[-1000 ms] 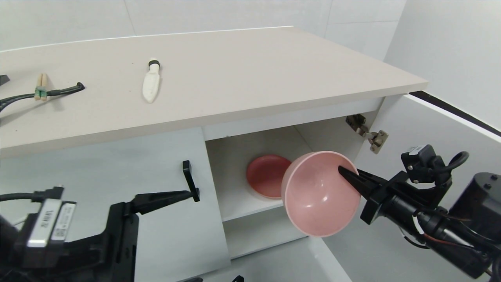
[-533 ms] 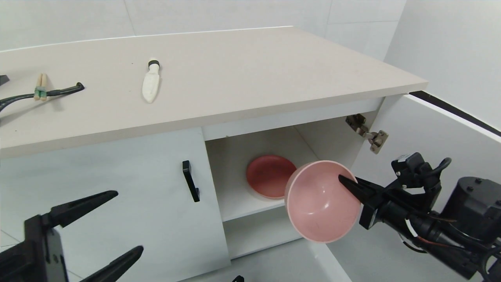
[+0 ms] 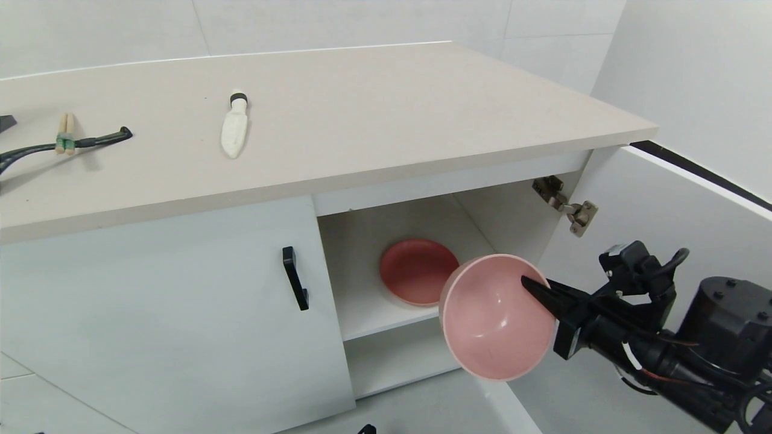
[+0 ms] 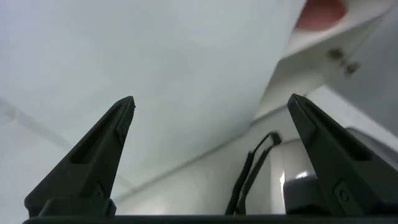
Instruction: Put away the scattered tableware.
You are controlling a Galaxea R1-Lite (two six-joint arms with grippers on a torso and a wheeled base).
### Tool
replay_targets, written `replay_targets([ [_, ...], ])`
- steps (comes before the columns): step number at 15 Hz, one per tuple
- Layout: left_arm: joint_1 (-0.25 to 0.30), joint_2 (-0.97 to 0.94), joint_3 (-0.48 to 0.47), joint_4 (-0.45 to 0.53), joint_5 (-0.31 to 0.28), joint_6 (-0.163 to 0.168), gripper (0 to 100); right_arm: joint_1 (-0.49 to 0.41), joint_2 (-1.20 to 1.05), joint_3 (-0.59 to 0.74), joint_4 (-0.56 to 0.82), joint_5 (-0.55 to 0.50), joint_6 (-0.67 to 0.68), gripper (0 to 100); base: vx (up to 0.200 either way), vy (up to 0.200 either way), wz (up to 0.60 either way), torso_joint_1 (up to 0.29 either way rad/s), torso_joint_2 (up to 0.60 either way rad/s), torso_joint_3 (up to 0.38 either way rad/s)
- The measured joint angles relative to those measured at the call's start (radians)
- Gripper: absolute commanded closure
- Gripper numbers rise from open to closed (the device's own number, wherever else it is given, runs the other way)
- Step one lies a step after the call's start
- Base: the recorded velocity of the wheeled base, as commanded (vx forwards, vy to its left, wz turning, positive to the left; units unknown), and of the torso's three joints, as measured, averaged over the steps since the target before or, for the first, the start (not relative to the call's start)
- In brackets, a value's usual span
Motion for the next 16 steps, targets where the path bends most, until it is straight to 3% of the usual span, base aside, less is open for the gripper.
replay_targets([
  [1,0.005,-0.05,0.0,0.026,0.027,-0.029,0,-0.006,0.007,0.016,0.001,0.0,0.001,100,0.0,0.0,0.0,0.0,0.0,0.0],
  [2,0.014,-0.087,-0.001,0.027,0.035,-0.037,0,-0.009,0.014,0.03,0.0,0.0,0.003,100,0.0,0.0,0.0,0.0,0.0,0.0],
  [5,0.027,-0.134,0.0,0.026,0.033,-0.035,0,-0.004,0.043,0.039,0.001,0.0,0.017,100,0.0,0.0,0.0,0.0,0.0,0.0],
  [11,0.045,-0.134,0.0,0.025,0.034,-0.036,0,0.006,0.253,-0.228,0.0,0.0,0.035,100,0.0,0.0,0.0,0.0,0.0,0.0],
  [16,0.11,-0.169,0.0,0.026,0.032,-0.031,0,-0.002,0.339,-0.311,0.001,0.001,0.073,100,0.0,0.0,0.0,0.0,0.0,0.0],
])
